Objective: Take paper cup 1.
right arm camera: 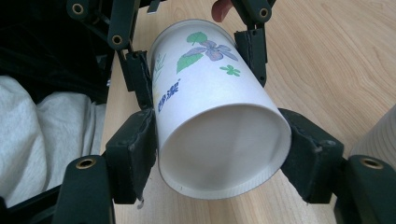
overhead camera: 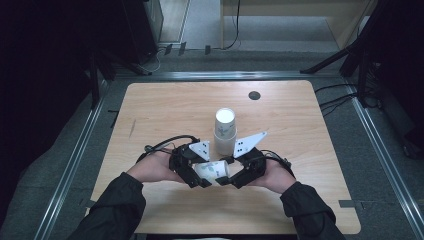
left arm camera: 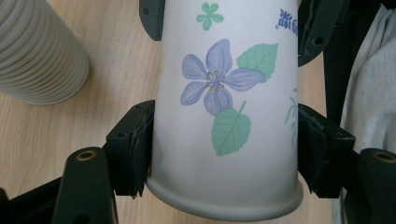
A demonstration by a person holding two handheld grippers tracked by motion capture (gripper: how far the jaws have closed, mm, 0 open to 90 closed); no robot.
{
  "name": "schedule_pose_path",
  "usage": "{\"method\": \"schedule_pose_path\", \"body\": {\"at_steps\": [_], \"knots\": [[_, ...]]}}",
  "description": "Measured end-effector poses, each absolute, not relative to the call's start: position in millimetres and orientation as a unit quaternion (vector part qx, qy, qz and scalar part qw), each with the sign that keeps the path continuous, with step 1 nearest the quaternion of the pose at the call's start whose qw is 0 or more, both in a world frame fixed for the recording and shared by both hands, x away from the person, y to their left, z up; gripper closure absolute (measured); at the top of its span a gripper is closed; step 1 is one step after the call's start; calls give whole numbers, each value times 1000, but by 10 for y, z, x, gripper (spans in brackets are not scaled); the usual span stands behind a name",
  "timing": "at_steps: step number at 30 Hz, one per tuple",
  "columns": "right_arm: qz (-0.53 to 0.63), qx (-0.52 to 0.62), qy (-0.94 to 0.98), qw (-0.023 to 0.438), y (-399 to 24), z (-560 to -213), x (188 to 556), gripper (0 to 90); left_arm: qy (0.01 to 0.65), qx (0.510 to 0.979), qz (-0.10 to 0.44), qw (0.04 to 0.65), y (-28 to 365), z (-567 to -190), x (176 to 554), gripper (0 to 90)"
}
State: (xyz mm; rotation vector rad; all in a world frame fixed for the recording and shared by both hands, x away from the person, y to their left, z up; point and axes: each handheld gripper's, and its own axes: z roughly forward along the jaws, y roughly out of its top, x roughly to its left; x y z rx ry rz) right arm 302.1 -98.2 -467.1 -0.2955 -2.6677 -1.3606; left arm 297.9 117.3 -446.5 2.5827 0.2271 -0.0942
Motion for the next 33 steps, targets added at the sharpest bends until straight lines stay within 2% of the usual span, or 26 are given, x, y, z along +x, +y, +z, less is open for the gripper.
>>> {"method": "schedule_pose_path", "body": {"at_steps": [15,17,21,28,33], "knots": [[-448,-83,-888,61,-979,-4645,3005,351,66,960,-13,273,1177,-4468,2947,262],[-451,-85,-886,63,-980,-4635,3007,352,72,957,-15,281,1181,-4459,2948,244],[-454,-84,-885,61,-990,-4621,3008,352,83,950,-13,301,1214,-4438,2973,133],[-483,-101,-868,54,-1118,-4532,3057,351,106,934,-9,341,1320,-4383,3015,125],[-507,-109,-854,54,-1224,-4466,3085,351,128,910,-14,395,1380,-4413,2996,124]]}}
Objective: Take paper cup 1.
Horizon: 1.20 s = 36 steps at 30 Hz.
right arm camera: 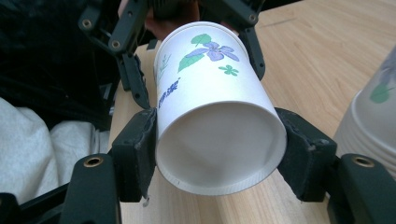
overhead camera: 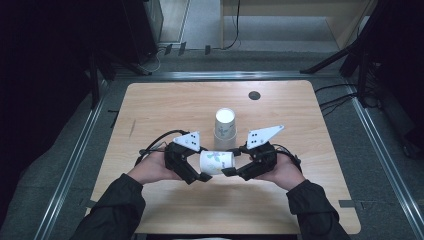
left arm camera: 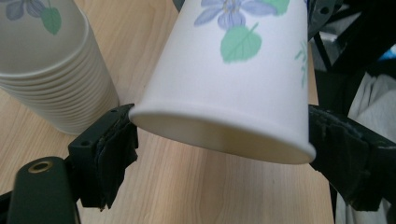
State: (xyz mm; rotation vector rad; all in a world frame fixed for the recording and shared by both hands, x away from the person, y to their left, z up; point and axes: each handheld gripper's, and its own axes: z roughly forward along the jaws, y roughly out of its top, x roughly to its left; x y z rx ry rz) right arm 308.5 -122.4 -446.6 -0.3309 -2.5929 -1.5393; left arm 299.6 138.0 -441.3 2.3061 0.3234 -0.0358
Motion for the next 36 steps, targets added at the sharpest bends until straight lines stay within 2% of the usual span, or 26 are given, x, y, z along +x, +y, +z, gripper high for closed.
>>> {"method": "schedule_pose_path", "body": {"at_steps": [5,11,19,26,31,36], "knots": [[-524,-112,-843,57,-1293,-4408,3079,351,135,900,-1,414,1346,-4438,2976,124],[-527,-110,-840,65,-1306,-4404,3076,351,138,874,-16,466,1366,-4429,2948,138],[-525,-110,-840,80,-1279,-4429,3079,350,139,864,-28,483,1410,-4429,2960,181],[-526,-106,-840,83,-1272,-4431,3074,349,122,868,-16,481,1439,-4377,2930,228],[-521,-120,-842,68,-1265,-4433,3083,257,119,880,-7,459,1463,-4319,2942,246],[-507,-123,-851,61,-1254,-4472,3089,250,123,892,-4,434,1499,-4265,2971,250]]}}
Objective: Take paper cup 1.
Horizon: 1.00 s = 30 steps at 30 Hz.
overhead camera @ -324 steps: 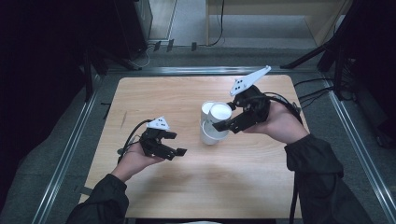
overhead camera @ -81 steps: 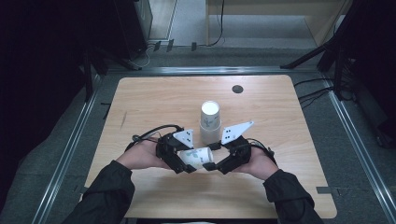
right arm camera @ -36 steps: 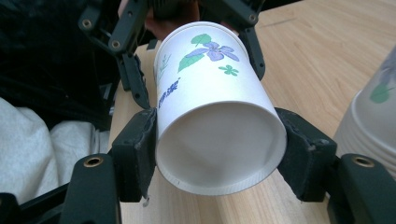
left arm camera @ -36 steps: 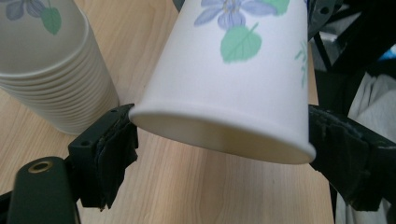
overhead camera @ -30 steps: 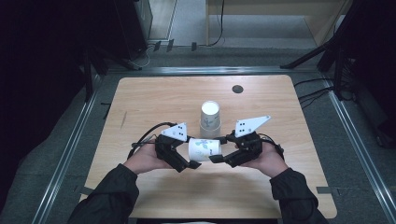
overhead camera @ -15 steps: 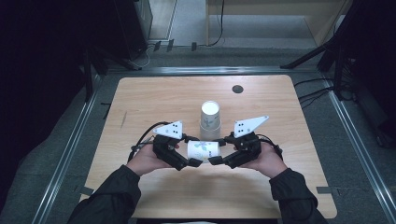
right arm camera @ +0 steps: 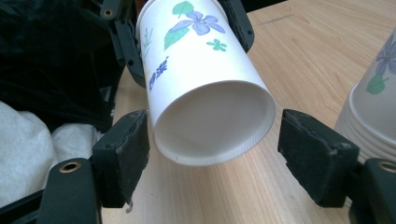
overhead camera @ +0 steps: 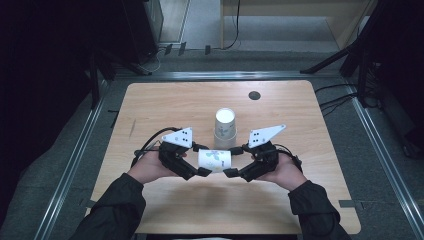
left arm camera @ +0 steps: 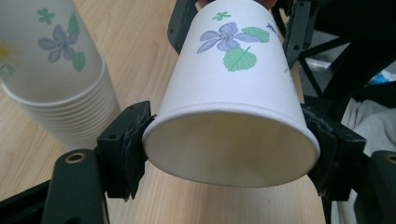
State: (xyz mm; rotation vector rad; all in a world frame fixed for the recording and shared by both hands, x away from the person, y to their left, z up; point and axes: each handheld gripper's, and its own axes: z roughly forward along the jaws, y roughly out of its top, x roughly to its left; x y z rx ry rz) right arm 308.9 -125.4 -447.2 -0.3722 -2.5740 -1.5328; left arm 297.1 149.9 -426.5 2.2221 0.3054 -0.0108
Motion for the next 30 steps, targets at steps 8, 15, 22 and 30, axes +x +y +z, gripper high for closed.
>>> {"method": "schedule_pose_path", "body": {"at_steps": [8,15,22,30], "knots": [[-487,-117,-864,51,-1178,-4534,3079,250,122,920,4,373,1486,-4221,3023,250],[-464,-110,-877,52,-1097,-4616,3078,257,113,938,-18,328,1371,-4265,3032,249],[-448,-93,-887,59,-985,-4677,3038,270,99,952,-28,289,1246,-4335,2992,250],[-423,-65,-902,63,-901,-4744,2992,338,82,957,-28,277,1181,-4377,2960,249]]}}
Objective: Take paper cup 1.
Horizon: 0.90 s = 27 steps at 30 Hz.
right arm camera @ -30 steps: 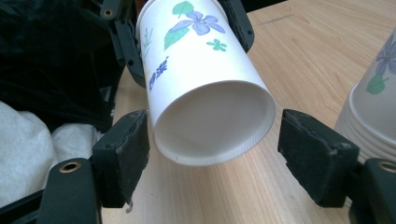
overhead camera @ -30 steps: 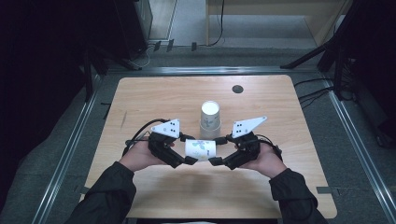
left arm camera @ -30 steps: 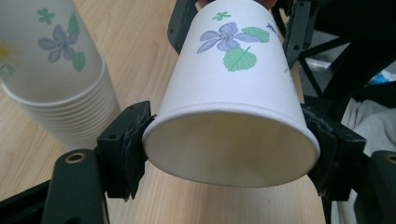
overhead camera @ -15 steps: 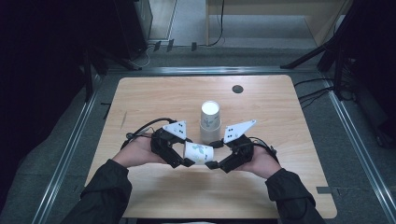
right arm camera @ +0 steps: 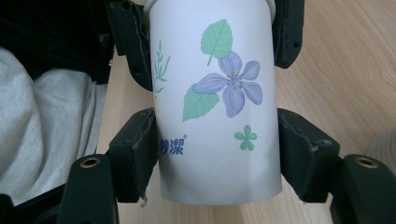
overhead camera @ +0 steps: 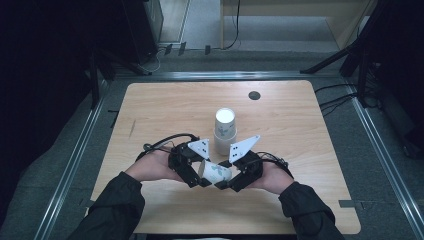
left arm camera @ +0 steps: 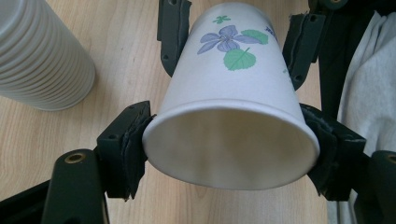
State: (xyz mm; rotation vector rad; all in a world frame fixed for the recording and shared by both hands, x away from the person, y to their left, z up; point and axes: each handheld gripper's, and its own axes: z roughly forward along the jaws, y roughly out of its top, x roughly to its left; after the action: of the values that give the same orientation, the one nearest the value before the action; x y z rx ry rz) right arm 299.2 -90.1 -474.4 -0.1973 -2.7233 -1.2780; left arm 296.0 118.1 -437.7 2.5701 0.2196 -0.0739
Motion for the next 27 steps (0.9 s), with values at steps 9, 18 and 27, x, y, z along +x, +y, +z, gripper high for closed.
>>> {"method": "schedule_pose_path", "body": {"at_steps": [9,18,27], "knots": [[-429,-70,-899,59,-940,-4699,3006,342,88,950,-18,299,1249,-4370,2973,129],[-471,-101,-875,45,-1144,-4559,3067,340,133,921,-17,366,1396,-4308,3025,134],[-500,-115,-857,43,-1248,-4480,3085,339,159,895,-31,416,1388,-4326,3003,134]]}}
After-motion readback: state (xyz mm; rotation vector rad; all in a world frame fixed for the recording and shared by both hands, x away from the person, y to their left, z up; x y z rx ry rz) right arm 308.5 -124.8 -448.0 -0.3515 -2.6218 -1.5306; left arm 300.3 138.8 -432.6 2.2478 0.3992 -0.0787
